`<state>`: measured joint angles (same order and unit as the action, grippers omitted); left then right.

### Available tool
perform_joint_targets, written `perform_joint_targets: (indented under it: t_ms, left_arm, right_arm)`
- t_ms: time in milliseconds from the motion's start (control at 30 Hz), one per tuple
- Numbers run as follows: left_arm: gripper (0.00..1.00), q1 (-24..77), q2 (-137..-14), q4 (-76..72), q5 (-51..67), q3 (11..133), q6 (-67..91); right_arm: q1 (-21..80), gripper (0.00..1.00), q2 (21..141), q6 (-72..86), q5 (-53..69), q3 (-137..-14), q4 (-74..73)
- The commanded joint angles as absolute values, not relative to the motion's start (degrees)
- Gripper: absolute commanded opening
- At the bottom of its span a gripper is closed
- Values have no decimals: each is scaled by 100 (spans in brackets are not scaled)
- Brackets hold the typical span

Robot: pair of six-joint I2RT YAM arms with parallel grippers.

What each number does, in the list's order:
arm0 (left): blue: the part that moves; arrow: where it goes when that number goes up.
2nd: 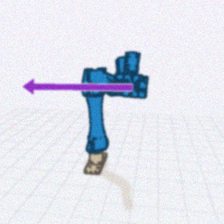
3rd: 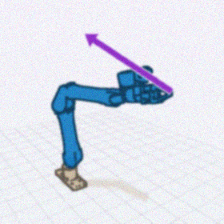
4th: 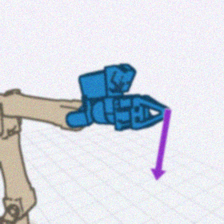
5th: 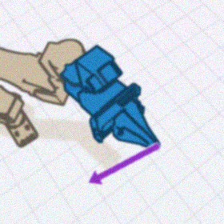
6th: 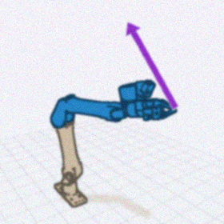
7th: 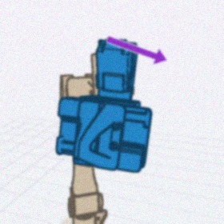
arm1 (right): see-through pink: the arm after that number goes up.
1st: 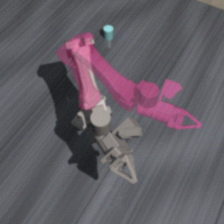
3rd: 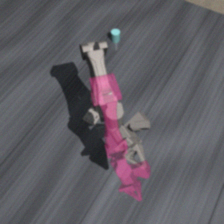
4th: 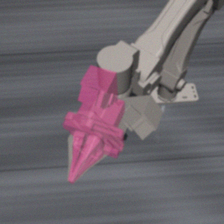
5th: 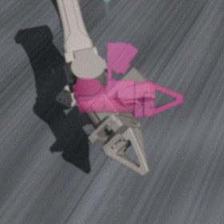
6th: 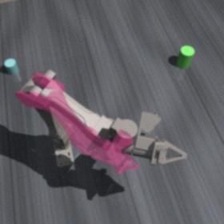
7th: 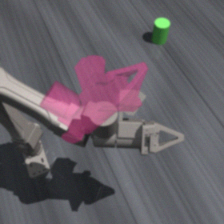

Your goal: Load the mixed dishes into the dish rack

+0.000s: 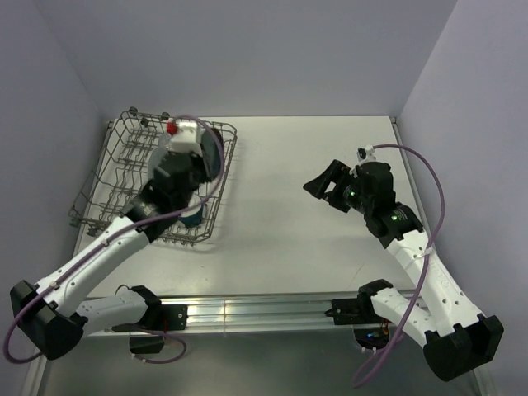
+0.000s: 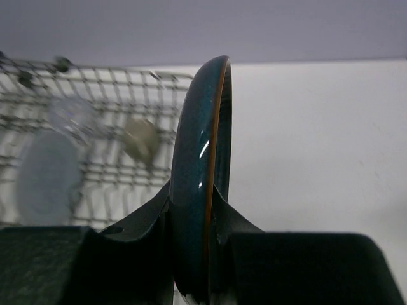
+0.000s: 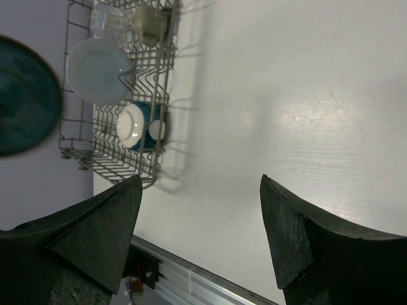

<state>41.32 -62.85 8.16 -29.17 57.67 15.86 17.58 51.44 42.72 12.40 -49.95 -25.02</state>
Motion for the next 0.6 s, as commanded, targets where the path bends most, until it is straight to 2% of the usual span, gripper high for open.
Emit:
perform_joint_targets:
  t_ms: [0,67,167,333,567]
  left_arm:
    - [0,2897,-6406,984,-1998,6616,476]
    - [0,2358,-6661,1063,-1689,6837,247]
    - [0,1007,-6917,1029,-714,7066,334]
    - [0,54,-6760,283,95,6611,301]
    - [0,-456,-6767,-316,-448,6047,167]
  right_arm:
    - [1740,81,5054,4096,1186,-4712,-2610]
    - [1740,81,5001,4061,1230,-4623,-2610]
    - [1749,81,4922,3999,1222,-4483,-2637]
    - [1740,81,4825,3885,1178,-4333,-2698]
    - [1740,81,4922,3779,1222,-4228,-2628]
